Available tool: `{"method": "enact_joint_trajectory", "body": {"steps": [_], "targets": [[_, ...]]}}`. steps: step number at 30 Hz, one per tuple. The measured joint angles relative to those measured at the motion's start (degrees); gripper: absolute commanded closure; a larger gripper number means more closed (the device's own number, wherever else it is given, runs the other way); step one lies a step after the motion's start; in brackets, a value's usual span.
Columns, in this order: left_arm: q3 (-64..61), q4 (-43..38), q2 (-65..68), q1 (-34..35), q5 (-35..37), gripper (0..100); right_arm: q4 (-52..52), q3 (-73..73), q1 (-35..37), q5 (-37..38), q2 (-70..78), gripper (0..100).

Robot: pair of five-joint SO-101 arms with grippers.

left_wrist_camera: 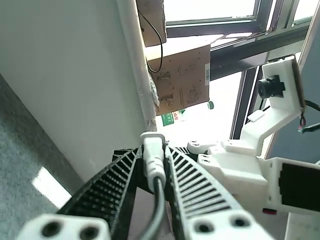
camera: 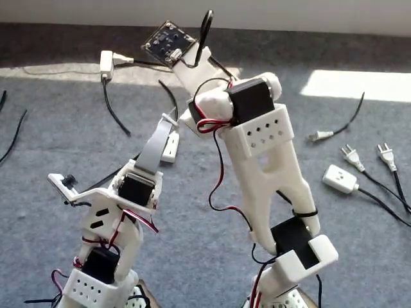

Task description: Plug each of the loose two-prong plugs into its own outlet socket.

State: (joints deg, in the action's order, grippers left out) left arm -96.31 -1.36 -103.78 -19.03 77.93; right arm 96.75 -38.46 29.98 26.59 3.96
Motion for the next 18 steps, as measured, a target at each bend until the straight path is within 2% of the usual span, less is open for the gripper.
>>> {"method": "enact_joint_trajectory", "body": {"steps": [18], "targets": [[0.00,0.00,0.00,0.26,0.00,99,-3.43,0.00,3.16,-1.23,0.00,92.6]]}}
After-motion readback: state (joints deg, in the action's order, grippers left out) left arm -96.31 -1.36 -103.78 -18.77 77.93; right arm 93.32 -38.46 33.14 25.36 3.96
